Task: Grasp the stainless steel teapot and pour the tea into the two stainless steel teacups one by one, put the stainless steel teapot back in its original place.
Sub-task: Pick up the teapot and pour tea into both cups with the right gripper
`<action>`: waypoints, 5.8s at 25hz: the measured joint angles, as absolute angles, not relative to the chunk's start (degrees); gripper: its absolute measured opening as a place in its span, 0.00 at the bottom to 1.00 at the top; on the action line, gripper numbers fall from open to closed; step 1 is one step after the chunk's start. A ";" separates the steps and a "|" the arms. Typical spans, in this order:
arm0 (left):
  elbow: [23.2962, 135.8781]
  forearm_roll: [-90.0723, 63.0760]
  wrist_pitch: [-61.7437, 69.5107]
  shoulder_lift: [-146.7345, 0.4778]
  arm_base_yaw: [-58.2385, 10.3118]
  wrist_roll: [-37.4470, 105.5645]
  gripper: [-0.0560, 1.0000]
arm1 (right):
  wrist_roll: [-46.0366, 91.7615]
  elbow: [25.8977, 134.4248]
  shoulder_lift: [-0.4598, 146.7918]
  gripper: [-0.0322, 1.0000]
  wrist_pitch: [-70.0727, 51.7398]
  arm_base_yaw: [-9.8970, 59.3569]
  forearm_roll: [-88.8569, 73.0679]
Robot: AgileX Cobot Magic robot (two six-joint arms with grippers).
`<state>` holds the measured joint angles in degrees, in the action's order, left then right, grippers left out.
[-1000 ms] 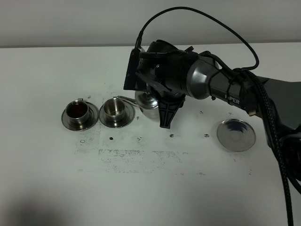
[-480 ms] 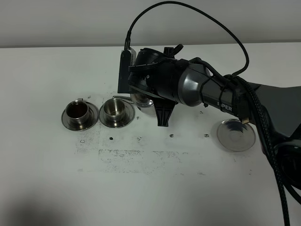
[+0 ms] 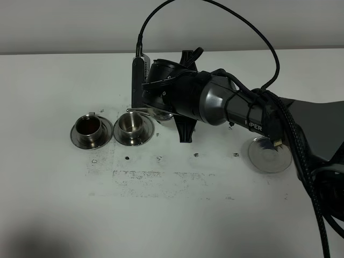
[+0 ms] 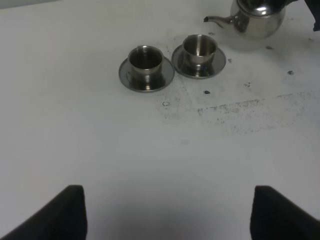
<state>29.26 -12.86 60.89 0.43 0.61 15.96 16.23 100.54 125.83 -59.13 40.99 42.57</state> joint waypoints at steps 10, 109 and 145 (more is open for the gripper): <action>29.26 -12.86 60.89 0.43 0.61 15.96 0.67 | 16.29 100.54 126.99 0.19 -59.31 41.48 44.58; 29.26 -12.86 60.89 0.43 0.61 15.97 0.67 | 21.68 100.50 129.35 0.19 -55.34 42.69 65.04; 29.26 -12.86 60.89 0.43 0.61 15.82 0.67 | 27.65 100.50 129.35 0.19 -54.42 42.69 66.52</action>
<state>29.26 -12.86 60.89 0.43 0.61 15.82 27.65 100.50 129.35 -54.42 42.69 66.52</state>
